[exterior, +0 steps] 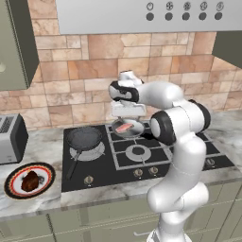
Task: Place one of the steaks on the plate and the other in the bowl. Then place the bowl in the fridge.
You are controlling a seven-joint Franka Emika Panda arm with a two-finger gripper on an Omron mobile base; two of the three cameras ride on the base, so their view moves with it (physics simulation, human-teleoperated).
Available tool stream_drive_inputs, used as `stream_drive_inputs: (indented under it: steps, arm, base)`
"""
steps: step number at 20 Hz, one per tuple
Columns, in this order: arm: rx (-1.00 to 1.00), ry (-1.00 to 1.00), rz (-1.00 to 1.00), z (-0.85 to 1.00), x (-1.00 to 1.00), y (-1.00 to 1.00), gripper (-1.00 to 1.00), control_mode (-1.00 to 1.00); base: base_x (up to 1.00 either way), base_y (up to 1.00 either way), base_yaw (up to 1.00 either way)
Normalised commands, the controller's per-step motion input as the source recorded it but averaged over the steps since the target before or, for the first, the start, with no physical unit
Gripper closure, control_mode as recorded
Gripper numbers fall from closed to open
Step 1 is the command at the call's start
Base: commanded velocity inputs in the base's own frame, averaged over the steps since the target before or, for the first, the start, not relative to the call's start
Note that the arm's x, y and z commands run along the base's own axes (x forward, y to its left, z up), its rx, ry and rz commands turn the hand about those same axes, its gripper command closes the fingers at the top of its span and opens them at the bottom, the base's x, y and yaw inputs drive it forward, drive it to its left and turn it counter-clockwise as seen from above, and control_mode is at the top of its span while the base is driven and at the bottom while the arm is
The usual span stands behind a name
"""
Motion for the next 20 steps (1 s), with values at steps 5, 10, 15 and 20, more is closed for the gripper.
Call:
stream_drive_inputs:
  steps: [5, 10, 15, 20]
  arm:
    - [-0.05, 0.00, -0.28, -0.14, 0.11, 0.00, -1.00, -1.00]
    - [0.00, 0.00, -0.18, -0.07, 0.11, -0.10, -1.00, -1.00]
    - [-0.04, -0.08, -0.08, -0.15, 0.26, -0.05, -1.00, -1.00]
    - [0.00, -0.02, -0.02, -0.18, 0.19, -0.16, -1.00, -1.00]
  base:
    - [0.00, 0.00, 0.00]
    - [0.00, 0.00, 0.00]
    - [0.00, 0.00, 0.00]
    - [0.00, 0.00, 0.00]
